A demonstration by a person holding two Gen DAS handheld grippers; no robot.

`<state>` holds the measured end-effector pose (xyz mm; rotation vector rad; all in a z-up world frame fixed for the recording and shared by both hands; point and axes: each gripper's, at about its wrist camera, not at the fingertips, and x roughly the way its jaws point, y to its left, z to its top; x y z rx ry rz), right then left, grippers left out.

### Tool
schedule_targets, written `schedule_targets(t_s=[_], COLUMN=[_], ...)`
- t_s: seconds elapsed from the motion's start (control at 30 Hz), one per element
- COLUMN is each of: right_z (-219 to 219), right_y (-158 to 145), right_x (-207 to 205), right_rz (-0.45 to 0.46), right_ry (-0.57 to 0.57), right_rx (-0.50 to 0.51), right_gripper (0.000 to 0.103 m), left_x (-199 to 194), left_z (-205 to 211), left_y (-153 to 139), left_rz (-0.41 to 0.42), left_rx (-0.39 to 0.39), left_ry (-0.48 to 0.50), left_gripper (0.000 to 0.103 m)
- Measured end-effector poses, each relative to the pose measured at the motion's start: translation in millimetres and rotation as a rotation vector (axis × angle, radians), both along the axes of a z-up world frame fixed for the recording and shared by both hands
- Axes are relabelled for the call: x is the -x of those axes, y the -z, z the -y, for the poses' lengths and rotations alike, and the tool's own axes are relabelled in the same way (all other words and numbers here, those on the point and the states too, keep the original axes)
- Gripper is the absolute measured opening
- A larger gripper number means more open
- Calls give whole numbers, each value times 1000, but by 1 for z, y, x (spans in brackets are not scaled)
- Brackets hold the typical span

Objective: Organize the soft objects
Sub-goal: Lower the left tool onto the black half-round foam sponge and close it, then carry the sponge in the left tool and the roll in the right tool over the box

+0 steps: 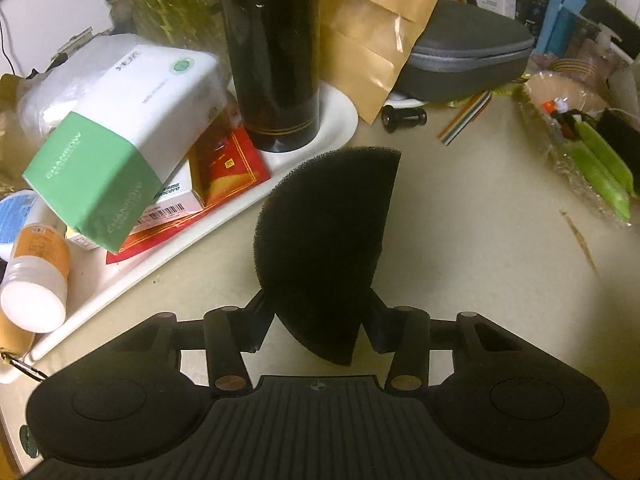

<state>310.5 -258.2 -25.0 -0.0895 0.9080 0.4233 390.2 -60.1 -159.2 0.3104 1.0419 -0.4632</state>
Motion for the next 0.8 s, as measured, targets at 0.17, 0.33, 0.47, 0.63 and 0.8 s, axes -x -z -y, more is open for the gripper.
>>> schedule_targets(t_s=[0.17, 0.33, 0.47, 0.63, 0.8], right_z=[1, 0, -2, -9, -18], right_y=[-1, -3, -7, -14, -27], right_x=[0, 2, 4, 12, 30], right_rz=[1, 8, 20, 39, 51], right_ry=[6, 21, 38, 39, 13], right_rx=[5, 14, 26, 47, 47], right_gripper=[47, 47, 47, 47, 47], left_x=[9, 23, 39, 61, 91], left_z=[-8, -13, -17, -23, -33], left_y=[-20, -46, -70, -102, -135], left_rz=[55, 110, 156, 204, 241], left_rx=[4, 10, 18, 35, 57], left_ry=[6, 13, 11, 1, -17], left_gripper=[43, 43, 43, 43, 42])
